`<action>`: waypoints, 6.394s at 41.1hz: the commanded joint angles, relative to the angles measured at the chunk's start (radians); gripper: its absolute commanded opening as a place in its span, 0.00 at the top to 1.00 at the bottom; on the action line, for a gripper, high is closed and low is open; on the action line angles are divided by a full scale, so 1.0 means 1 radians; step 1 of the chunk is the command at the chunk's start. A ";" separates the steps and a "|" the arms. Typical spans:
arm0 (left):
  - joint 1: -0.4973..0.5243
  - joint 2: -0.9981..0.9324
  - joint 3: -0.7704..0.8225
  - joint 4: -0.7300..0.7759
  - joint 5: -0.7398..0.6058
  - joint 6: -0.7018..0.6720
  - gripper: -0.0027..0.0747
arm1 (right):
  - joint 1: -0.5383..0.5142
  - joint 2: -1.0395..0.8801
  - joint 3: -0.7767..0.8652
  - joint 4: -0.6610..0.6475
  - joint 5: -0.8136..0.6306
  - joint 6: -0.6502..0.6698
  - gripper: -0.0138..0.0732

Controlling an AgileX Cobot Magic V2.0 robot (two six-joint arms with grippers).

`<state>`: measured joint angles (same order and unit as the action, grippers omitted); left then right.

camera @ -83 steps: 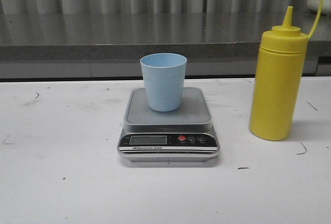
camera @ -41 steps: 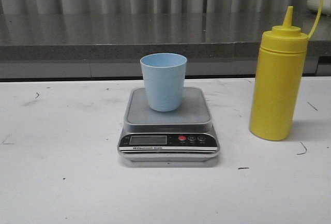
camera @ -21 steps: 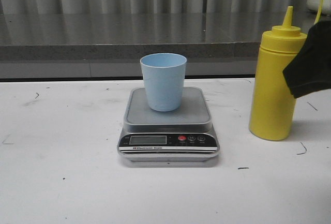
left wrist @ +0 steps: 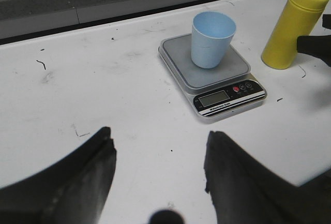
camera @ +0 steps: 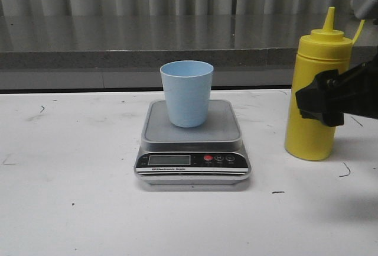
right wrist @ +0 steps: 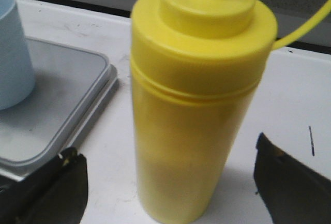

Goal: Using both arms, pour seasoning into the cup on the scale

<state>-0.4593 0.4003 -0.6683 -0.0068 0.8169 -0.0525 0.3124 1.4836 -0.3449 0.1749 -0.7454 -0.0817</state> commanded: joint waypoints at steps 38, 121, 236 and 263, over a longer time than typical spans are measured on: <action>0.001 0.011 -0.023 -0.004 -0.079 -0.009 0.46 | 0.002 0.357 -0.170 0.043 -0.463 0.052 0.40; 0.001 0.011 -0.023 -0.004 -0.079 -0.009 0.46 | 0.253 0.233 -0.984 -1.544 1.397 -0.344 0.41; 0.001 0.011 -0.023 -0.004 -0.079 -0.009 0.46 | -0.346 0.413 -0.361 -0.588 -0.461 0.146 0.41; 0.001 0.011 -0.023 -0.004 -0.079 -0.009 0.46 | -0.346 0.459 -0.316 -0.485 -0.522 0.130 0.08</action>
<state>-0.4593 0.4003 -0.6683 -0.0068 0.8160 -0.0525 -0.0272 2.0078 -0.6702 -0.3269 -1.1347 0.0597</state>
